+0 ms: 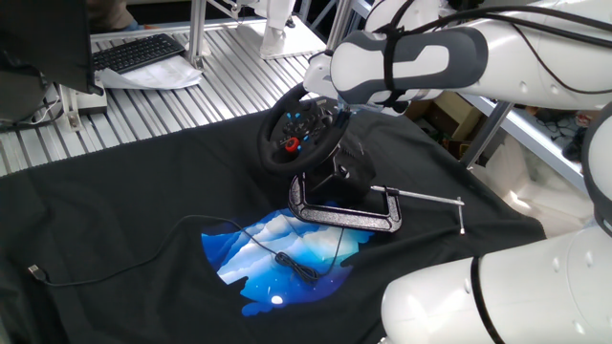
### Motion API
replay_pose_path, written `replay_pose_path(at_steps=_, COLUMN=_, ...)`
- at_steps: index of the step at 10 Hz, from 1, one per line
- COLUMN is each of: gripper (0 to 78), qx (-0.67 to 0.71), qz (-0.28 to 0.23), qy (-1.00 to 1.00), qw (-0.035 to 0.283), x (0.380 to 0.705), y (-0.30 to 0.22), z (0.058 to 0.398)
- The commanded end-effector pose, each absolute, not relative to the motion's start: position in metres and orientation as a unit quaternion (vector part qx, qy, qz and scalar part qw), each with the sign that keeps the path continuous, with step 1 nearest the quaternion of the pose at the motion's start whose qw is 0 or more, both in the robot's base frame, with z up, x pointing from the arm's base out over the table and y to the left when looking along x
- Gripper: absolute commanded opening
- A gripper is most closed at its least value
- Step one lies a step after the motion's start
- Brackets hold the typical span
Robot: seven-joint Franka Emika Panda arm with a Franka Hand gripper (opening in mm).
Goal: Rotate the steering wheel 90 degrees counterclockwise
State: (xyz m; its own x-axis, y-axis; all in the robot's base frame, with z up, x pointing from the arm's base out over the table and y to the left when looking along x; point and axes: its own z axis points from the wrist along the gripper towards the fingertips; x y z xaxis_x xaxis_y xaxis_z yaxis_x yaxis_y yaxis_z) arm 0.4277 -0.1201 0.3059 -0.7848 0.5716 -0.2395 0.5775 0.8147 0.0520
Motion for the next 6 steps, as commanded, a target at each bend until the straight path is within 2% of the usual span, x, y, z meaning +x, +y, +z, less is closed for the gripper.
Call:
replay_pose_path(at_steps=1, gripper=0.0, qx=0.310, qz=-0.020, qy=0.941, qw=0.136, x=0.4286, y=-0.1208, z=0.3061)
replay_pose_path(at_steps=6, gripper=0.0, qx=0.304, qz=-0.019, qy=0.942, qw=0.139, x=0.4288, y=-0.1209, z=0.3061)
